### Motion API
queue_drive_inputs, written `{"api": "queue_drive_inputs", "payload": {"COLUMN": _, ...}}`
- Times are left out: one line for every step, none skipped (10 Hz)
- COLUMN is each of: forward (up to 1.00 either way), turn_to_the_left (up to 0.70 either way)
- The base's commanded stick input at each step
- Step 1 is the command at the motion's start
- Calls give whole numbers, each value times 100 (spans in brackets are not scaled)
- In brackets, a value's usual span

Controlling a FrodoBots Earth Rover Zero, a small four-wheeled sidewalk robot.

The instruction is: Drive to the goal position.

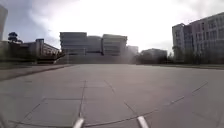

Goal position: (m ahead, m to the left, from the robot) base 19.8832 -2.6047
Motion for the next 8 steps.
{"api": "queue_drive_inputs", "payload": {"forward": 100, "turn_to_the_left": 0}}
{"api": "queue_drive_inputs", "payload": {"forward": 100, "turn_to_the_left": 0}}
{"api": "queue_drive_inputs", "payload": {"forward": 100, "turn_to_the_left": 0}}
{"api": "queue_drive_inputs", "payload": {"forward": 100, "turn_to_the_left": 0}}
{"api": "queue_drive_inputs", "payload": {"forward": 100, "turn_to_the_left": 0}}
{"api": "queue_drive_inputs", "payload": {"forward": 100, "turn_to_the_left": 0}}
{"api": "queue_drive_inputs", "payload": {"forward": 100, "turn_to_the_left": 0}}
{"api": "queue_drive_inputs", "payload": {"forward": 100, "turn_to_the_left": 0}}
